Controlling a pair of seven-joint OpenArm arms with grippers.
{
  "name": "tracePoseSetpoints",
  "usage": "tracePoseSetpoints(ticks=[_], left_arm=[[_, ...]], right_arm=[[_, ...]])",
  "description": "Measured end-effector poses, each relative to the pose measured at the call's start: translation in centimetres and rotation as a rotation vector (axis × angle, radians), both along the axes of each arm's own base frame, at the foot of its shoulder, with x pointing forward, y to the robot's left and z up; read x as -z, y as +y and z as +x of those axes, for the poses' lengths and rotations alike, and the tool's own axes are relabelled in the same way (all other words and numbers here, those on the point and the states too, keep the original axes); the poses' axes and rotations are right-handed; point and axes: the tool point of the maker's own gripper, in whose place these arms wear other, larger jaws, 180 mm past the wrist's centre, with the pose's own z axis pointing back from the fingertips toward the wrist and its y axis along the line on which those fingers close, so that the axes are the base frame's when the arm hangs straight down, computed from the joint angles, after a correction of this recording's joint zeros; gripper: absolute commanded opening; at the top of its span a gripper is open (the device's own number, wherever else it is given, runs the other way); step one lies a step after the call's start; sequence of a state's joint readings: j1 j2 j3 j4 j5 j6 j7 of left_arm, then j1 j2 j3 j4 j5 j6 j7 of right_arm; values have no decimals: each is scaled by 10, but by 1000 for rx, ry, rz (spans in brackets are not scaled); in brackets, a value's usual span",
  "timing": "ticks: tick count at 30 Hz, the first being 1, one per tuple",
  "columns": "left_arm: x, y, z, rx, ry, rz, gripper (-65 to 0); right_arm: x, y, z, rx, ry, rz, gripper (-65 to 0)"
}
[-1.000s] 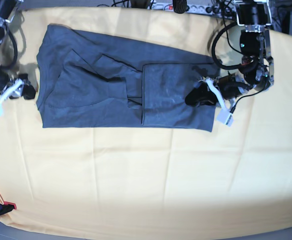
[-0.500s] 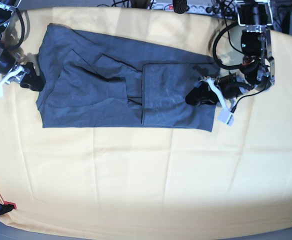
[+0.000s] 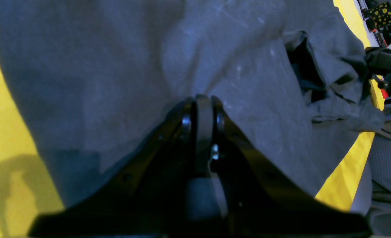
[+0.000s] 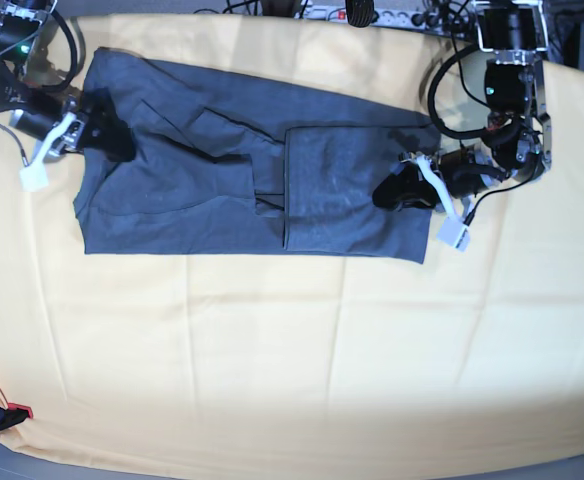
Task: Fold the T-shirt properly
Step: 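Release the left gripper and pull the collar end with the right gripper, then lift the collar end with the right gripper and fold it over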
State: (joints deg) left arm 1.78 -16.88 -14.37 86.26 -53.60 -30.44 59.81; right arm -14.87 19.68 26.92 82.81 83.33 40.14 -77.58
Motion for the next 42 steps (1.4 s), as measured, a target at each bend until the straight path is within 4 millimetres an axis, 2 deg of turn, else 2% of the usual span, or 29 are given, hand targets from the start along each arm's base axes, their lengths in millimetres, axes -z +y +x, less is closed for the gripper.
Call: tracePoseSetpoints(ticks=[4, 9, 10, 12, 14, 15, 20, 24, 27, 30, 33, 37, 39, 42], left_arm=[[0, 0, 0, 0, 0, 0, -650], [0, 1, -1, 0, 2, 1, -650], [0, 0, -1, 0, 1, -2, -650], [0, 0, -1, 0, 2, -6, -650], [-1, -1, -1, 1, 2, -13, -650], [-2, -1, -1, 1, 1, -18, -650], [-8, -3, -3, 7, 10, -65, -650], [-32, 0, 4, 8, -24, -163, -650], [-50, 8, 10, 52, -65, -163, -650], [-65, 18, 15, 64, -98, -168, -650], [-75, 36, 20, 19, -126, -169, -650], [-84, 59, 25, -29, -155, -145, -650], [-85, 64, 25, -31, -156, -131, -650], [-86, 66, 25, -31, -156, -123, -650]], right_arm=[[-1, 20, 9, -71, -11, 10, -239], [-6, 19, 18, -79, -31, -2, -248], [-6, 19, 19, -77, -32, -2, -267], [-4, 17, 18, -80, -25, -17, -386], [-3, 17, 17, -84, -20, -20, -583], [-2, 17, 16, -87, -16, -23, -650], [-3, 17, 18, -84, -23, -23, -650], [-4, 13, 25, -88, -29, -53, -650], [-3, 0, 33, -83, -33, -146, -650], [-9, -22, 44, -53, -55, -255, -650], [-22, -52, 52, -23, -64, -347, -650], [-42, -105, 61, 24, -54, -547, -650], [-55, -121, 65, 36, -65, -615, -650], [-75, -132, 68, 41, -88, -699, -650]])
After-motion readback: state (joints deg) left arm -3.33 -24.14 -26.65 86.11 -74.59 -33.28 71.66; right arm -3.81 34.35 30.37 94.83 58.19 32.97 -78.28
